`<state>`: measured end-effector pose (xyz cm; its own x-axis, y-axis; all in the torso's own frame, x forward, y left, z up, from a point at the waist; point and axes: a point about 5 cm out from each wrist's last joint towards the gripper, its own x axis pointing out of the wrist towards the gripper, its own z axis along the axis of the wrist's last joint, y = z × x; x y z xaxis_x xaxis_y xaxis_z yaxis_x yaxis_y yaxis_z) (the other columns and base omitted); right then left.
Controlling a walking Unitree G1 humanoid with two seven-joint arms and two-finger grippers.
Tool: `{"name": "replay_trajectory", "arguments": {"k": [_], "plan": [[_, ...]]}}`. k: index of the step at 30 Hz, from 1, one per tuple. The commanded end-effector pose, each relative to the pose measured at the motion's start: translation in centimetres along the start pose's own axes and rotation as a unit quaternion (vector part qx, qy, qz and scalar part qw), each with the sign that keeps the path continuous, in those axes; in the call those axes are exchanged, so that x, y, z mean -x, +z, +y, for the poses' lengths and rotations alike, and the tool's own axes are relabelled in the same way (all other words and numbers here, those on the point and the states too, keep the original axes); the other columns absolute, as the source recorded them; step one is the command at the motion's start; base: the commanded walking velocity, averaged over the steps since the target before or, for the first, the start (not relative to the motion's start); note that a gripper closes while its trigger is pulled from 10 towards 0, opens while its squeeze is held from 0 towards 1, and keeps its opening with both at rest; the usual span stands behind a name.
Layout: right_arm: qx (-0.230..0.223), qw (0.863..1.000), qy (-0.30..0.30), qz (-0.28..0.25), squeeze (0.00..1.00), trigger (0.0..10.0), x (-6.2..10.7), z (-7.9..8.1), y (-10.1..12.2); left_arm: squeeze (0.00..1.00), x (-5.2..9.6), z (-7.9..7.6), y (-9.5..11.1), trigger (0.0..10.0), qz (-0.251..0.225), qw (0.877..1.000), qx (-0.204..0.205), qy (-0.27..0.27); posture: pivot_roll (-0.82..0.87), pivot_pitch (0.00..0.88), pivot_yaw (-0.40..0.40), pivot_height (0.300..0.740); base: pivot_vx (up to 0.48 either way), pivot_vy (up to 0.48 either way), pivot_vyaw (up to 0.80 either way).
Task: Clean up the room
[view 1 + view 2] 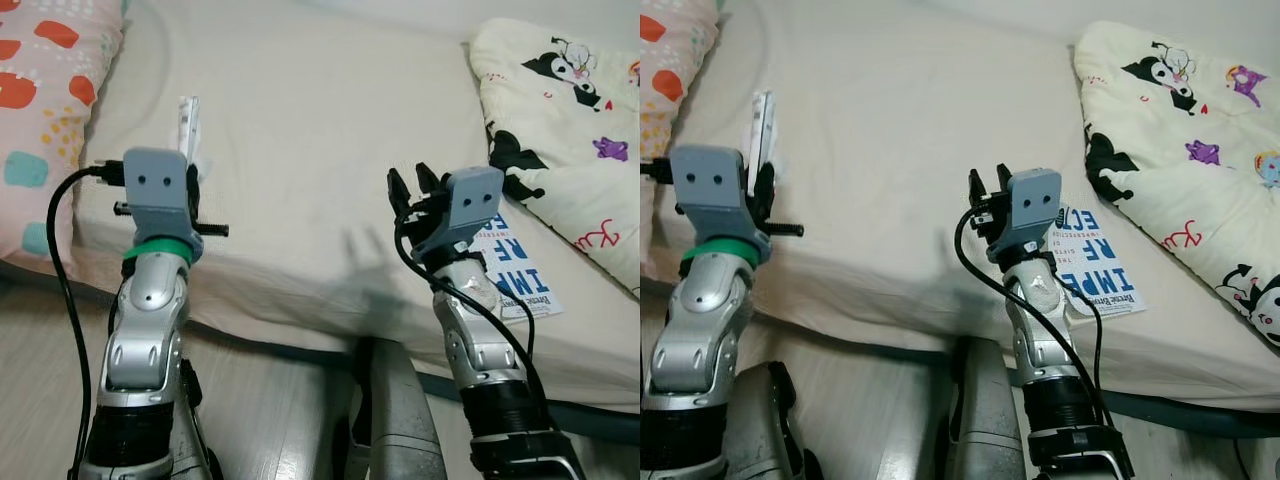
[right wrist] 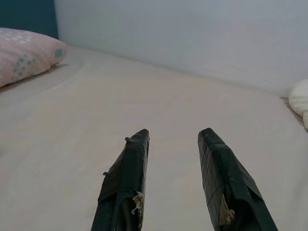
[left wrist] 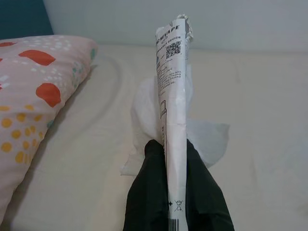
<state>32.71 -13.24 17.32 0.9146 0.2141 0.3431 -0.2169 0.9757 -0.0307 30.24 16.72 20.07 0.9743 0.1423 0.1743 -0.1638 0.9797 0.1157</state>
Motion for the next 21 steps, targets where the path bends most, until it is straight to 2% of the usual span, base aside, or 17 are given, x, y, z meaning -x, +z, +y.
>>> {"name": "replay_trajectory", "arguments": {"k": [1, 9, 21], "plan": [[-0.002, 1.000, -0.004, 0.007, 0.00, 10.0, 0.2, -0.2, -0.4, 0.00, 0.0, -0.6, -0.3, 10.0, 0.007, 1.000, 0.005, -0.009, 0.00, 0.000, -0.069, 0.514, 0.000, 0.000, 0.00], [-0.004, 1.000, -0.007, 0.013, 0.00, 10.0, 0.3, -0.4, -0.8, 0.00, -0.5, -2.3, 0.1, 10.0, 0.000, 0.999, 0.015, -0.030, 0.00, 0.000, -0.064, 0.554, 0.000, 0.000, 0.00], [-0.003, 1.000, -0.006, 0.015, 0.00, 10.0, 0.4, -0.5, -1.1, 0.00, -0.6, -2.7, 0.1, 10.0, 0.000, 0.999, 0.016, -0.035, -0.01, 0.000, -0.064, 0.604, 0.000, 0.000, 0.00]]}}
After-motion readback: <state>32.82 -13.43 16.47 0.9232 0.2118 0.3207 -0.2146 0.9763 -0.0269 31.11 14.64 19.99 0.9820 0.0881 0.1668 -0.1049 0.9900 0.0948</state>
